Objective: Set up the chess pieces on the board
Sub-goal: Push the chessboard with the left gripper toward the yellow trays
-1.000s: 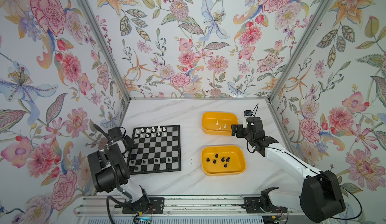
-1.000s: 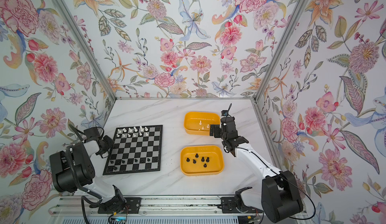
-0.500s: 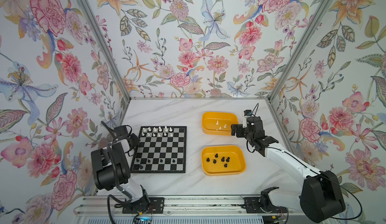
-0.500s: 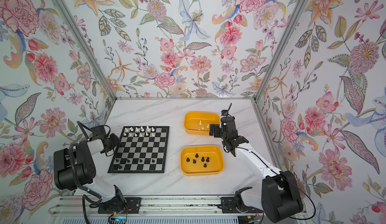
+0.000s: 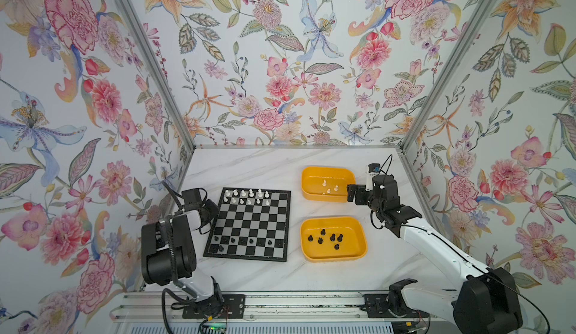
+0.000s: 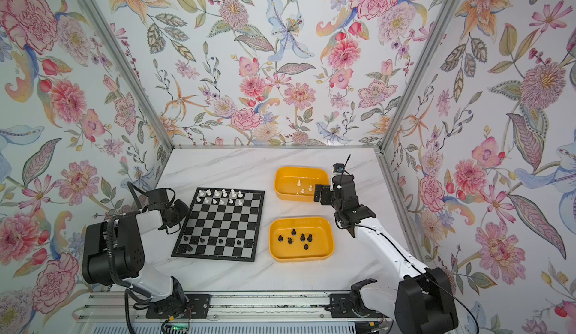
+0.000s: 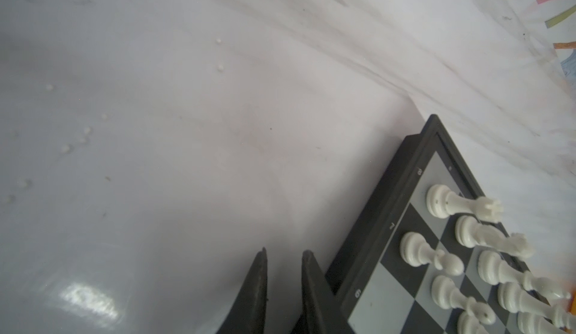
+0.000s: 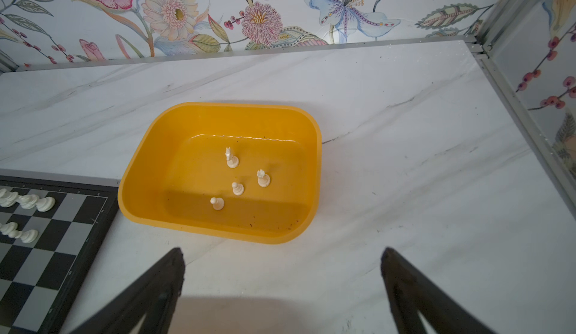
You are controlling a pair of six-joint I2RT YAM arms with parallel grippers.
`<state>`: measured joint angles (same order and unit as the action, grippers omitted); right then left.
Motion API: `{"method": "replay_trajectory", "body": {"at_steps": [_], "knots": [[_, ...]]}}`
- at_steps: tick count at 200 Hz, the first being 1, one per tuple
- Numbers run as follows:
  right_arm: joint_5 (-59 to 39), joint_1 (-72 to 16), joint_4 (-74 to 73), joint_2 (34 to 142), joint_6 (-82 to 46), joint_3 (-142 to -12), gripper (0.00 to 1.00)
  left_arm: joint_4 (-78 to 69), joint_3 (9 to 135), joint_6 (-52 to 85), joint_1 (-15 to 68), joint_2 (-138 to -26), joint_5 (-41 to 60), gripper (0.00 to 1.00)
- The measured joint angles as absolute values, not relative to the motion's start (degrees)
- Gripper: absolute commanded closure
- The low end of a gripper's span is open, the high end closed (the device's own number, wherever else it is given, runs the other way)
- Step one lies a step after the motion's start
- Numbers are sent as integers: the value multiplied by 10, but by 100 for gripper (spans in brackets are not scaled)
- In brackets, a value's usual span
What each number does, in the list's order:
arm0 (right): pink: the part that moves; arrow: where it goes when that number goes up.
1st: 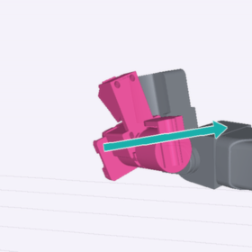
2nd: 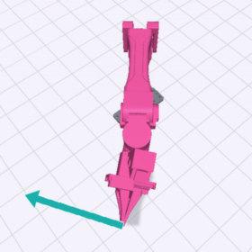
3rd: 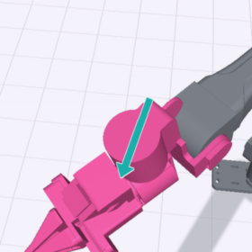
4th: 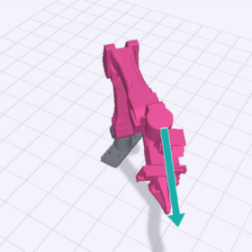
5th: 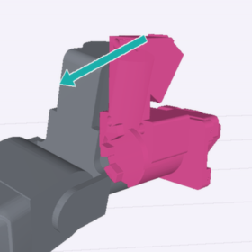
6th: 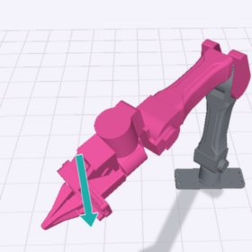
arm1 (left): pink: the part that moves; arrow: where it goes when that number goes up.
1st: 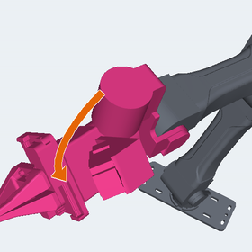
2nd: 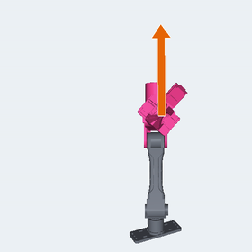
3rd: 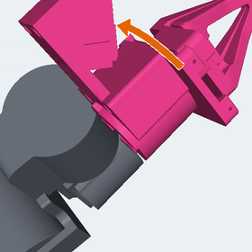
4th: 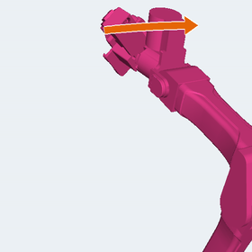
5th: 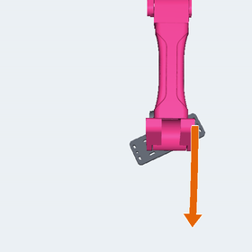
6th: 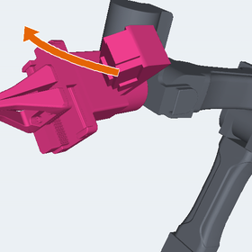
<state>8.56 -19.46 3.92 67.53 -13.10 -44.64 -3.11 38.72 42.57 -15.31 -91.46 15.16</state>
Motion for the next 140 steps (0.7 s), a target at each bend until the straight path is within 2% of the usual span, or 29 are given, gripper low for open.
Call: {"method": "replay_trajectory", "body": {"at_steps": [140], "knots": [[95, -206, 62, 662, -144, -437, 1, -36, 303, 518, -41, -825, 165, 80]]}}
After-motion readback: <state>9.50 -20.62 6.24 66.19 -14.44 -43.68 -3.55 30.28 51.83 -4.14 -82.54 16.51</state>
